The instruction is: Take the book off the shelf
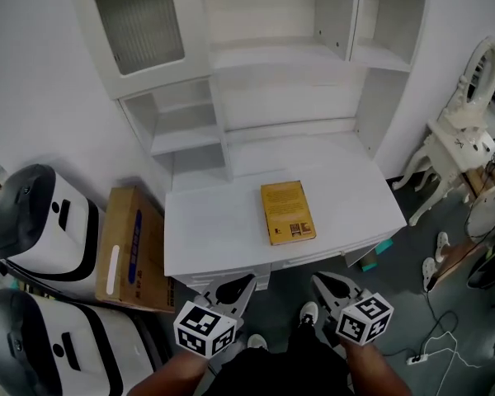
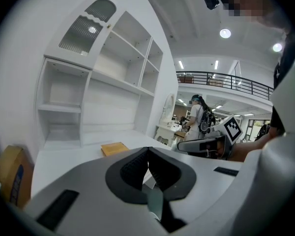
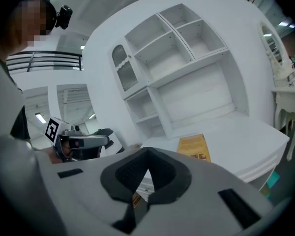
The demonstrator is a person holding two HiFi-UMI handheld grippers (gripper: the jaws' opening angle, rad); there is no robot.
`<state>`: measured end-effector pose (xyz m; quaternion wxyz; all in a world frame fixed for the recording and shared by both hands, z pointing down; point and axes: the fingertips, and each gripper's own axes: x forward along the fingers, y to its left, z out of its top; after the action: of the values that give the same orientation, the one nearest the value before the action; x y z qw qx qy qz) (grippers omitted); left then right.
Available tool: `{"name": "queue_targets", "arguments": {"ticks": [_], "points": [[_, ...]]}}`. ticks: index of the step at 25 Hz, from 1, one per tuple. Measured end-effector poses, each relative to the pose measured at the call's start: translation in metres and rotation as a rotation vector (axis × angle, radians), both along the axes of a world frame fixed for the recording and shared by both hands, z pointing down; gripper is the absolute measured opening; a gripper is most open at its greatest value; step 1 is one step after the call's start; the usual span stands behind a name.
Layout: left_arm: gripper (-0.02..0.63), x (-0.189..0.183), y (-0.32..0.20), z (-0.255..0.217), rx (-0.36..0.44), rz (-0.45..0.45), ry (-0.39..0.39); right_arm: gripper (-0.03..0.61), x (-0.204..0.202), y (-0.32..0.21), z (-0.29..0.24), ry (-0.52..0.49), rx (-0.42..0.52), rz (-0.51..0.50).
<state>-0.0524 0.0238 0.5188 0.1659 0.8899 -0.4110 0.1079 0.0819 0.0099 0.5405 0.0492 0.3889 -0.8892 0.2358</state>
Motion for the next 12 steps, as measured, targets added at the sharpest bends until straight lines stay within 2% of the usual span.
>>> {"name": "queue_targets", "arguments": {"ticks": [6,12], "points": [[0.011,0.002,0.011,-0.002,0.010,-0.023,0.000,0.028,0.002,0.008,0.001,0.026,0.010,-0.011],[0.011,0.011,0.010,-0.006,0.005,-0.063,0.019,0.028,0.001,0.005,-0.004,0.062,0.018,-0.071]]}}
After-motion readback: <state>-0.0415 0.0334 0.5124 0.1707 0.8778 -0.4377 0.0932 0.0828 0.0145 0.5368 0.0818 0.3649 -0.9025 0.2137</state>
